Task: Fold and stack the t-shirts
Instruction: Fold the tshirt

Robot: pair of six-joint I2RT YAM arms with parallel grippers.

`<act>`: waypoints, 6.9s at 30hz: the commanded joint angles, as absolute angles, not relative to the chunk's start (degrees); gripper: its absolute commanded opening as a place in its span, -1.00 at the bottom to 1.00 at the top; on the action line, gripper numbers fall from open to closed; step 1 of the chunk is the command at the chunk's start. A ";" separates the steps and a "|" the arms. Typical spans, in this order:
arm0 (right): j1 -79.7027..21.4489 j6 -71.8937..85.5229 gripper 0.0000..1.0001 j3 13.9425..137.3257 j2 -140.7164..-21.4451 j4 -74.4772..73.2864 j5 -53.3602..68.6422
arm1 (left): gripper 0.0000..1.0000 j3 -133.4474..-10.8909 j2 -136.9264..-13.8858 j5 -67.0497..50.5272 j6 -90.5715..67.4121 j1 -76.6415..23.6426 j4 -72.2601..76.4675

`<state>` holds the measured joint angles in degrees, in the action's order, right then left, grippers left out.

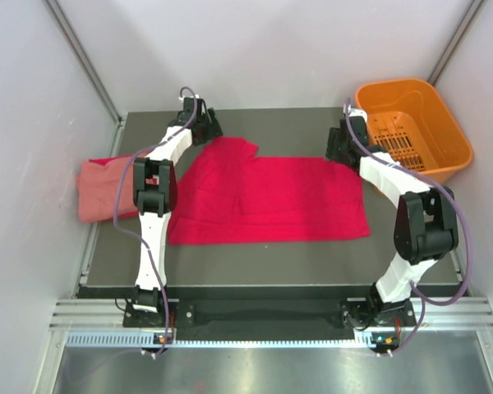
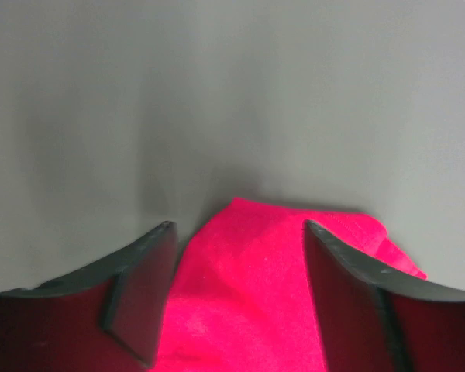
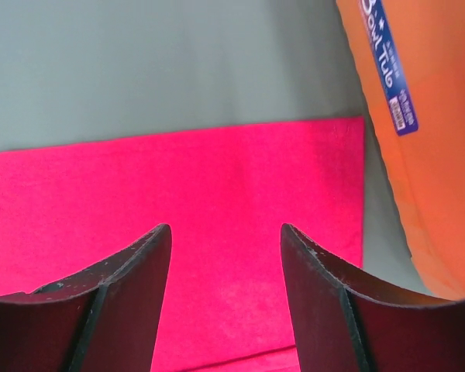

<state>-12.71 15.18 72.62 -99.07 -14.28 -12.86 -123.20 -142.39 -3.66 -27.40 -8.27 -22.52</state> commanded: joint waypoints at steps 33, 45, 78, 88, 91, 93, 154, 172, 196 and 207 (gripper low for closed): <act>-12.22 15.47 0.10 86.12 -109.94 -19.60 -16.43 | -1.00 -102.04 -127.44 -5.63 -30.06 -1.76 -8.35; -11.87 16.26 0.18 98.25 -121.11 -23.81 -21.09 | -1.00 -98.61 -125.24 -6.41 -33.04 1.32 -5.09; -6.86 17.75 -0.87 119.01 -138.26 -35.95 -12.92 | -1.00 -106.52 -130.16 -6.24 -31.47 -1.41 -10.63; -6.94 17.49 -1.00 114.89 -131.59 -32.09 -18.45 | -1.00 -113.02 -134.12 -6.86 -29.62 -2.99 -14.68; -7.21 17.05 -1.00 109.61 -126.84 -28.84 -19.59 | -1.00 -113.73 -134.47 -6.68 -29.27 -3.51 -15.12; -7.38 17.14 -1.00 106.80 -124.47 -27.95 -21.00 | -1.00 -113.73 -134.47 -6.42 -29.27 -3.69 -15.29; -5.98 20.48 -1.00 68.39 -94.66 -19.16 -14.41 | -1.00 -62.51 -86.31 8.88 -18.72 -11.51 -6.77; -5.27 24.70 -1.00 58.98 -91.14 -15.47 -18.98 | -1.00 -40.45 -68.12 9.85 -23.99 -14.50 -8.53; -17.23 19.87 0.10 57.91 -84.98 -10.28 -21.46 | 0.09 -47.97 -74.42 9.76 -28.74 -15.82 -11.34; -16.44 20.82 -0.03 65.83 -101.06 -16.17 -20.66 | 0.21 -57.21 -90.96 5.19 -30.67 -12.22 -12.47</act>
<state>-16.75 20.60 61.76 -98.32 -13.41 -20.62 -53.91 -88.99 7.25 -29.63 -13.43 -11.68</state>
